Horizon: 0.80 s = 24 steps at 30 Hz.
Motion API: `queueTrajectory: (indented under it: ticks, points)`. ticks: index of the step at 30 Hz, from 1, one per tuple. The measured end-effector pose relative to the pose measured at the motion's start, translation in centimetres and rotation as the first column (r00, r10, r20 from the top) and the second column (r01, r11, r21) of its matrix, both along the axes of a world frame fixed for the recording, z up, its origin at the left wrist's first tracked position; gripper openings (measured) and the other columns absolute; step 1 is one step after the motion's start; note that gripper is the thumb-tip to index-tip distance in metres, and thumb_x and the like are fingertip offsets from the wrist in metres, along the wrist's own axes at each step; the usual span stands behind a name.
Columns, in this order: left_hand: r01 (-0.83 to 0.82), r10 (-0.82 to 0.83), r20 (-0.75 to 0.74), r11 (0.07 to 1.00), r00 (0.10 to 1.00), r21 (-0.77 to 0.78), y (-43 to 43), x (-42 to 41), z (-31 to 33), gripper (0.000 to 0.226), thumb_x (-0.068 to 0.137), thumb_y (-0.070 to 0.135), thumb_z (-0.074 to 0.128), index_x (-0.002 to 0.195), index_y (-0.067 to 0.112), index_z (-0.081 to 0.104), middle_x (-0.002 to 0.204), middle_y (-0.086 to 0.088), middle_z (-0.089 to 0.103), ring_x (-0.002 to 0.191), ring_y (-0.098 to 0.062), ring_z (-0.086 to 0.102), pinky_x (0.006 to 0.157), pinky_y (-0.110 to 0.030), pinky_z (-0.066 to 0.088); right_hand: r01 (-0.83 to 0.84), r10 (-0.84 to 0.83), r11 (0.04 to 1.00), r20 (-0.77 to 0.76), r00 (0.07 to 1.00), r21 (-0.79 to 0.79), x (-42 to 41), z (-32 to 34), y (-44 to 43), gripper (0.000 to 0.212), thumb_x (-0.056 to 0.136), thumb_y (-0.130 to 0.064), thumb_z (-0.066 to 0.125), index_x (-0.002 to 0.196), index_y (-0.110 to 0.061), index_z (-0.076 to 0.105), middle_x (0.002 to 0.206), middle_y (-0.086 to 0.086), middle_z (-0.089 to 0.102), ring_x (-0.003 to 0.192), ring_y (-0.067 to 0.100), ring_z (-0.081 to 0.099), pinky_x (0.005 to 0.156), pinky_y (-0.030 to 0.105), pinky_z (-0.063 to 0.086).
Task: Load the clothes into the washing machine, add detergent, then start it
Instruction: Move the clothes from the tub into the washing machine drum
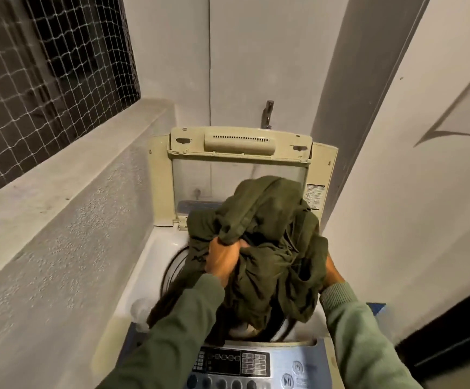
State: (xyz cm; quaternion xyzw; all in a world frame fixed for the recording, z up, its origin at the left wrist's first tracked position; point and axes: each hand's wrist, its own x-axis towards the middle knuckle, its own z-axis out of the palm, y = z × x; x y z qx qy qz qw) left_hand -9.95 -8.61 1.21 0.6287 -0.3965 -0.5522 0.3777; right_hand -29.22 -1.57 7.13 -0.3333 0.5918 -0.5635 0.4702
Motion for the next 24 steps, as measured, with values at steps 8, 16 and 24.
queueTrajectory:
  ticks: [8,16,24]
  points:
    - [-0.033,0.065,-0.226,0.989,0.972,0.145,0.7,-0.7,-0.7,0.014,0.076,0.017,0.065,0.088,0.02,0.072,0.102,-0.013,0.068,0.099,-0.033,0.061,0.092,-0.051,0.051,-0.012,0.003,0.97,0.035,0.999,0.244,-1.8,-6.0,-4.3,0.024,0.105,-0.01,0.028,0.101,-0.008,0.052,0.084,0.008,0.051,0.082,0.023,0.053,0.061,0.018,0.048]
    - [-0.115,0.185,-0.224,0.949,0.957,0.292,-1.5,2.7,-7.6,0.079,0.059,0.035,0.071,0.134,0.02,0.054,0.131,-0.008,0.057,0.115,-0.034,0.053,0.101,-0.05,0.045,-0.214,0.358,0.846,-0.222,0.907,0.488,0.9,-10.8,-7.3,0.025,0.104,-0.014,0.033,0.102,-0.012,0.059,0.113,0.01,0.057,0.103,0.022,0.051,0.109,0.039,0.036]
    - [0.044,-0.022,-0.059,0.916,0.998,0.399,-3.4,6.0,-12.2,0.091,0.073,0.049,0.068,0.151,0.019,0.031,0.152,-0.013,0.038,0.134,-0.038,0.041,0.111,-0.052,0.036,-0.257,0.54,0.706,-0.266,0.799,0.66,2.2,-13.9,-9.2,0.039,0.105,-0.013,0.026,0.135,0.007,0.043,0.146,0.022,0.039,0.136,0.033,0.038,0.11,0.03,0.026]
